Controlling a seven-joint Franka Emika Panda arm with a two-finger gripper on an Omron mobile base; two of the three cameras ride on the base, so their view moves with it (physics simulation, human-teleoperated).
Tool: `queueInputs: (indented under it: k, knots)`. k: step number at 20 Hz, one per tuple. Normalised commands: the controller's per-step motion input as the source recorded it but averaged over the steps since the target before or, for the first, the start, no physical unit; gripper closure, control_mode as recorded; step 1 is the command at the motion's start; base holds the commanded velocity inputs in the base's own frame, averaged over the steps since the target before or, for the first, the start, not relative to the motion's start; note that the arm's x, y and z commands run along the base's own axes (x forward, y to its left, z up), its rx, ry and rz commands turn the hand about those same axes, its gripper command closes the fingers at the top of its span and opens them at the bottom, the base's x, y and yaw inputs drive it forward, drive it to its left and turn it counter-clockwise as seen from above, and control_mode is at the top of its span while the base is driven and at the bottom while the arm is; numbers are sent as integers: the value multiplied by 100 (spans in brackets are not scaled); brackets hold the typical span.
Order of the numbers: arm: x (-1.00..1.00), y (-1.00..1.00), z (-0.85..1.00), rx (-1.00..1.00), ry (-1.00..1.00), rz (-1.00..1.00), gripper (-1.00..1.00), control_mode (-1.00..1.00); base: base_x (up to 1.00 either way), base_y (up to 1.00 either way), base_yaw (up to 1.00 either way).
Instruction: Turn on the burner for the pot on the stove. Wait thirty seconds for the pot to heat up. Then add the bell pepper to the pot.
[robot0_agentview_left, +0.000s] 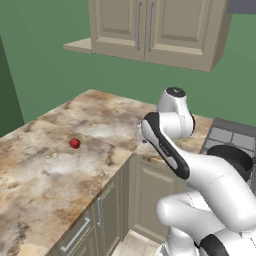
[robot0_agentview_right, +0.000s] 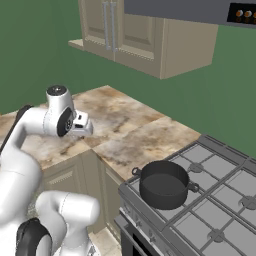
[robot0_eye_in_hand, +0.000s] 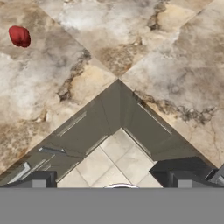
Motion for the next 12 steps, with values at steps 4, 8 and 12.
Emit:
queueInputs:
  k: [4, 8, 12]
  knots:
    - [26, 100, 0, -8, 19, 0, -100, -100, 0, 0, 0]
    - [36, 88, 0, -3, 18, 0, -100, -100, 0, 0, 0]
    - [30, 46, 0, -1, 14, 0, -100, -100, 0, 0, 0]
